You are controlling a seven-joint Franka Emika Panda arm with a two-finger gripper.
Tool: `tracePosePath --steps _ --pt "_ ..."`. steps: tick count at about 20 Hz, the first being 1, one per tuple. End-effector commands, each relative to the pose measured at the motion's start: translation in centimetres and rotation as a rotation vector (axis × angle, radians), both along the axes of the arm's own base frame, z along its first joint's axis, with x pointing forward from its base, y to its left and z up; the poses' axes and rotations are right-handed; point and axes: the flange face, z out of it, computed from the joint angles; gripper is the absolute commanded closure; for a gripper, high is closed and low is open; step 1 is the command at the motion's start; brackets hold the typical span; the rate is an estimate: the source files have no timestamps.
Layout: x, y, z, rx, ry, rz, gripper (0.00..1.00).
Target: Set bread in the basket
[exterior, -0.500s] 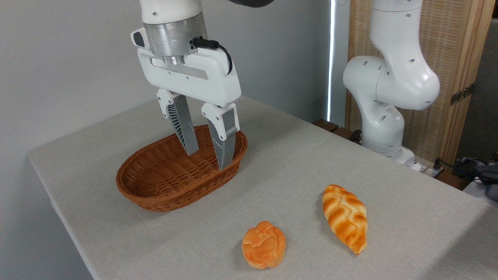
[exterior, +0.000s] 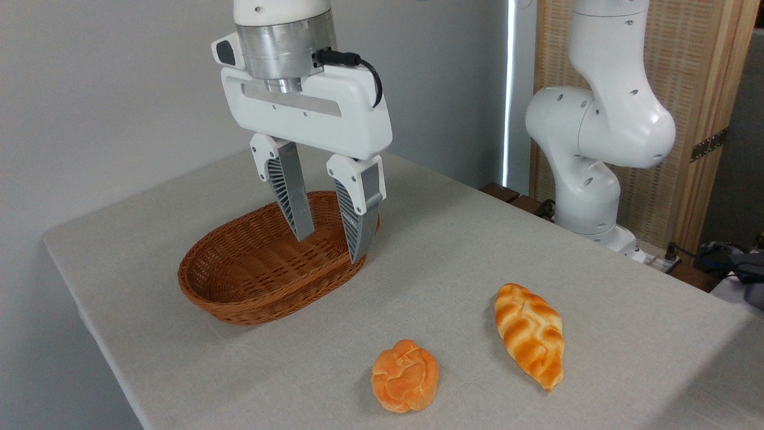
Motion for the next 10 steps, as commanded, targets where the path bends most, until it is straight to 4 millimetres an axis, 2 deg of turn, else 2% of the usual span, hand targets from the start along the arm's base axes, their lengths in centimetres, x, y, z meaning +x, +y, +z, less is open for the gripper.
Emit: tracePosePath --steps 1,10 --pt "-0.61 -0.24 0.56 -0.019 -0.014 -0.015 0.00" --pt "-0.77 -0.61 0.82 -0.020 -0.019 -0.021 0.00"
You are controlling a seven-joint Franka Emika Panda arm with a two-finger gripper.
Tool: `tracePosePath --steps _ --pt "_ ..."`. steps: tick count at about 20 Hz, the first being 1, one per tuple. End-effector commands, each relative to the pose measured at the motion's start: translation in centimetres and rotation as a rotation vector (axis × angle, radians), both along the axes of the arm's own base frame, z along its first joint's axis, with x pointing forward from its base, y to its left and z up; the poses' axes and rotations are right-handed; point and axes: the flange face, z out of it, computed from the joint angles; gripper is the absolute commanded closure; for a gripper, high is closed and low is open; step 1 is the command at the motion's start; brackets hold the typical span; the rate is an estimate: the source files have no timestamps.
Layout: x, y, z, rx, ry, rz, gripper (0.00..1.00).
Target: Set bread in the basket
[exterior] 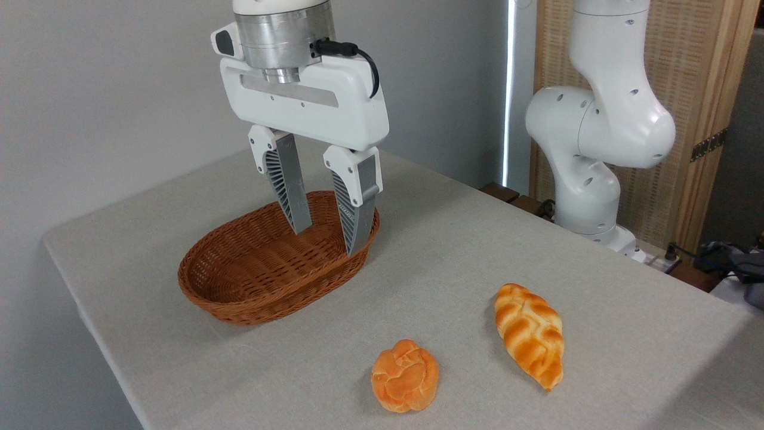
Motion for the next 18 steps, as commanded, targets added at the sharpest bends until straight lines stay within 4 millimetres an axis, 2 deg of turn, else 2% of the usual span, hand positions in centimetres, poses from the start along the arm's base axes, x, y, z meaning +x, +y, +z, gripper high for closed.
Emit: tracePosePath --steps 1,10,16,18 --pt "-0.6 0.0 0.4 -0.021 -0.009 -0.011 0.00" --pt "-0.9 0.0 0.9 -0.020 -0.014 -0.010 0.00" --pt "-1.7 1.2 -0.5 -0.021 0.026 0.011 0.00" --pt "-2.8 1.9 -1.1 -0.013 0.032 0.006 0.00"
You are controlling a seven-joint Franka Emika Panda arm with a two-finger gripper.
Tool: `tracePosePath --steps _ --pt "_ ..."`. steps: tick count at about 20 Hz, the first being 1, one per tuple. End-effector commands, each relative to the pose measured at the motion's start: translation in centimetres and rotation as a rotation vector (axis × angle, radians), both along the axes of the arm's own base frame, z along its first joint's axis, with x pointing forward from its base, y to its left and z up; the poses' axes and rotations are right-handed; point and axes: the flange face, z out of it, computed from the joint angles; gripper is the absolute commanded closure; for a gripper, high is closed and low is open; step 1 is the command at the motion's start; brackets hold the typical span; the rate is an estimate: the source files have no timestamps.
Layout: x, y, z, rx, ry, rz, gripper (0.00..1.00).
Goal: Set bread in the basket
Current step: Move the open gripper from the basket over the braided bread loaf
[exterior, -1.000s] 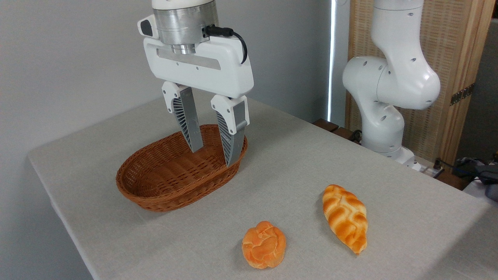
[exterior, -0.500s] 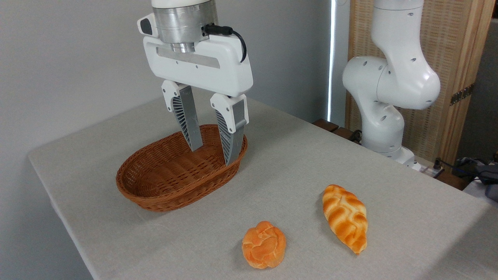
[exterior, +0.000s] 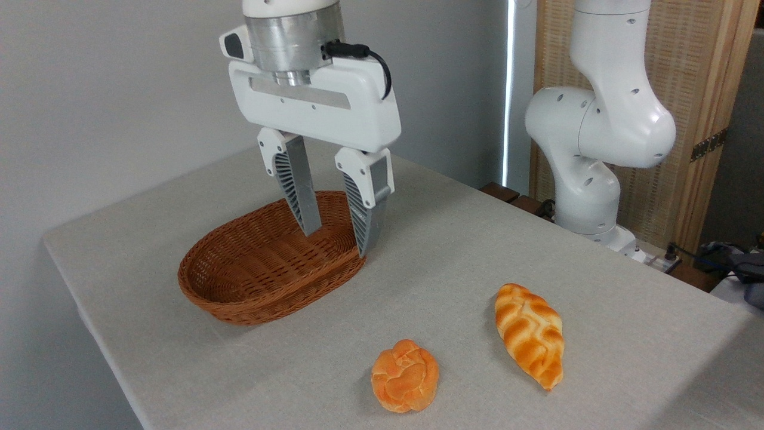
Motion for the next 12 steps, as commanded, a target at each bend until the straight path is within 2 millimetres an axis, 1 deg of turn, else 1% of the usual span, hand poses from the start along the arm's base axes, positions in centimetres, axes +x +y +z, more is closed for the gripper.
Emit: tracePosePath --steps 1,2,3,5,6,9,10,12 --pt "-3.0 1.5 -0.8 -0.009 0.017 -0.020 0.00" --pt "-4.3 2.3 -1.1 -0.008 0.020 -0.031 0.00" --pt "-6.1 3.1 -1.5 -0.006 0.025 -0.028 0.00" --pt "-9.8 5.3 -2.8 -0.005 0.053 0.027 0.00" --pt "-11.2 6.2 -3.7 -0.008 0.075 0.052 0.00" --pt "-15.3 9.8 -5.8 -0.017 0.114 0.159 0.00" --pt "-16.4 10.8 -6.6 -0.022 0.129 0.192 0.00" --pt "-17.4 11.8 -9.1 -0.037 0.167 0.229 0.00"
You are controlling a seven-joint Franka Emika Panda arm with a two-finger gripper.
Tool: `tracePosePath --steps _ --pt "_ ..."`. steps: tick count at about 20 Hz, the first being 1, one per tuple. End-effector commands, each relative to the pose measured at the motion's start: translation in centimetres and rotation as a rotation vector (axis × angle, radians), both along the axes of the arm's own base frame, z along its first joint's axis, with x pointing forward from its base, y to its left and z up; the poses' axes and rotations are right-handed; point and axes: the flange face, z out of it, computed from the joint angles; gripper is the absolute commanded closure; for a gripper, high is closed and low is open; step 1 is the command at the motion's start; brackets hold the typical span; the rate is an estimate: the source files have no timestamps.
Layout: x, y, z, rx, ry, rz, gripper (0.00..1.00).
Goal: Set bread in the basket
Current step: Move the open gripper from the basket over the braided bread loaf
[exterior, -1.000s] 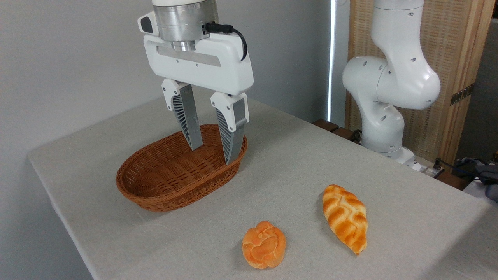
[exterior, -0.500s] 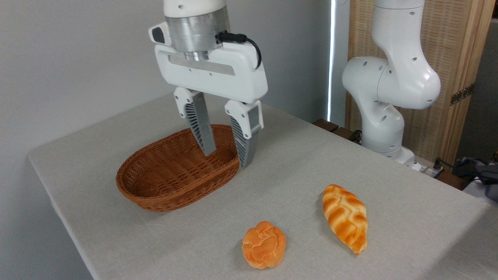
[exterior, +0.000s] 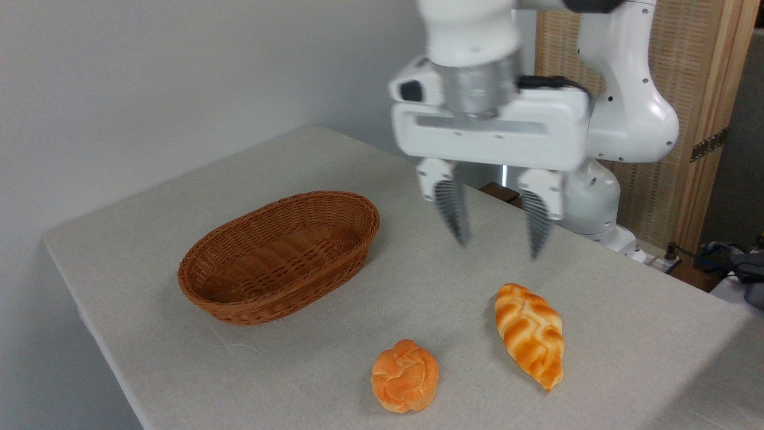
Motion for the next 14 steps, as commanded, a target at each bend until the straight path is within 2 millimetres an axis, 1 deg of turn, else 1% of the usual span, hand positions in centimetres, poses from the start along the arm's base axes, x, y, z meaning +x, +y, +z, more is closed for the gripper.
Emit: tracePosePath --steps 1,5,8,11,12,14 --pt "-2.9 1.3 -4.0 -0.034 0.035 0.059 0.00" --pt "-2.7 1.1 -6.8 -0.071 -0.025 0.170 0.00" --pt "-2.7 1.2 -8.5 -0.060 -0.059 0.186 0.00" --pt "-3.0 1.3 -9.8 -0.055 -0.061 0.183 0.00" --pt "-3.3 2.1 -9.7 -0.053 -0.064 0.200 0.00" --pt "-3.4 2.6 -9.7 -0.049 -0.066 0.210 0.00"
